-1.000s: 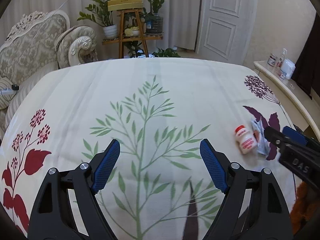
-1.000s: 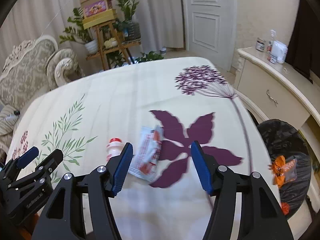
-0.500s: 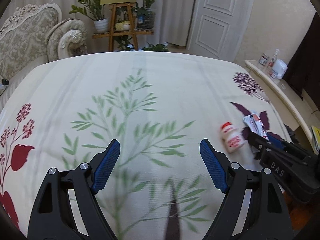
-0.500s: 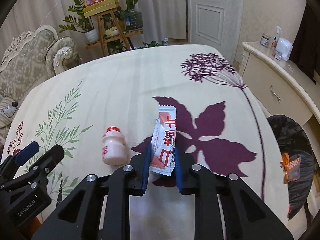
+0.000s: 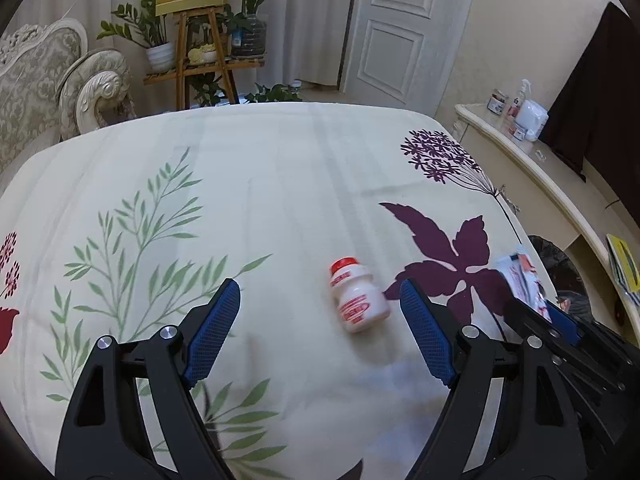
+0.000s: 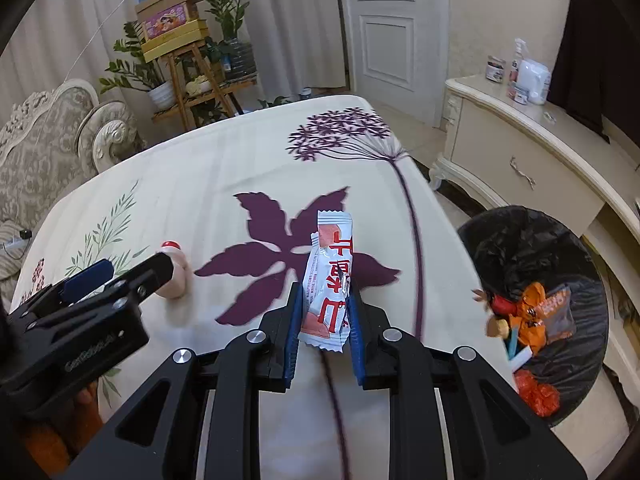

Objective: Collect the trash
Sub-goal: 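Grasp the white yogurt bottle with the left tool, then carry the yogurt bottle and wrapper over the bin and open both tools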

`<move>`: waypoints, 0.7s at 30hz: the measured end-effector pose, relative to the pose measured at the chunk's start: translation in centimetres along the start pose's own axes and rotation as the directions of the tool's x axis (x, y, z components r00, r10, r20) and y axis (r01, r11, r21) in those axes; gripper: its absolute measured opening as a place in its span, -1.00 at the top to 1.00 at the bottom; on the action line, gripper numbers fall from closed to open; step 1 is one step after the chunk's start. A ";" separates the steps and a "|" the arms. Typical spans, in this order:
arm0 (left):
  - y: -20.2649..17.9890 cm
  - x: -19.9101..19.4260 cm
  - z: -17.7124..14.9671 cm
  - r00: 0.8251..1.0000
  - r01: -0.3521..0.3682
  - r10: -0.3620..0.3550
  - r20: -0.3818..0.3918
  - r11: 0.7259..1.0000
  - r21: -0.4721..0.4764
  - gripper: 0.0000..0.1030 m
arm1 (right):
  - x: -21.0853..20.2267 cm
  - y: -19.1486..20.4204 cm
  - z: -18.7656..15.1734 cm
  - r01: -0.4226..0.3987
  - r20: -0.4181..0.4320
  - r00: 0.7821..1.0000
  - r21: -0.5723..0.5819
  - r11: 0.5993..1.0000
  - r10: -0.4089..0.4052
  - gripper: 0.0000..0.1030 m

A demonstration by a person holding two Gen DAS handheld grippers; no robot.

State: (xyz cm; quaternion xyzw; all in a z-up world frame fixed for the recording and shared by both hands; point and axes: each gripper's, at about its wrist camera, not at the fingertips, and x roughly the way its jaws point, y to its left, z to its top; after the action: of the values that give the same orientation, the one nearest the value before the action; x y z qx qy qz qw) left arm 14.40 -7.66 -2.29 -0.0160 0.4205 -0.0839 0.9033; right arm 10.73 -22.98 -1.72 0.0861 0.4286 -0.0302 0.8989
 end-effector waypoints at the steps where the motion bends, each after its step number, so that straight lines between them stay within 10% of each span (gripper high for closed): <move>1: -0.2 0.2 0.0 1.000 -0.002 0.002 0.000 1.000 0.005 -0.43 | 0.0 -0.2 -0.1 0.000 0.001 1.000 0.005 1.000 0.000 0.57; 9: -0.7 1.1 -0.1 0.999 0.042 -0.041 -0.033 0.998 0.039 0.50 | -0.2 -1.0 -0.4 -0.013 0.003 1.000 0.019 1.000 0.013 0.57; 21: -0.6 0.6 -0.7 0.999 0.052 -0.052 -0.010 0.997 0.059 0.50 | -0.5 -1.0 -0.6 -0.007 0.008 1.000 0.015 1.000 0.007 0.57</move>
State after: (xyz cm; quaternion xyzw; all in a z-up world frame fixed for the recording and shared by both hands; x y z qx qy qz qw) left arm 14.15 -8.27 -3.14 0.0000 0.4210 -0.1198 0.8991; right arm 9.86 -23.91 -1.81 0.0941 0.4244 -0.0307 0.9000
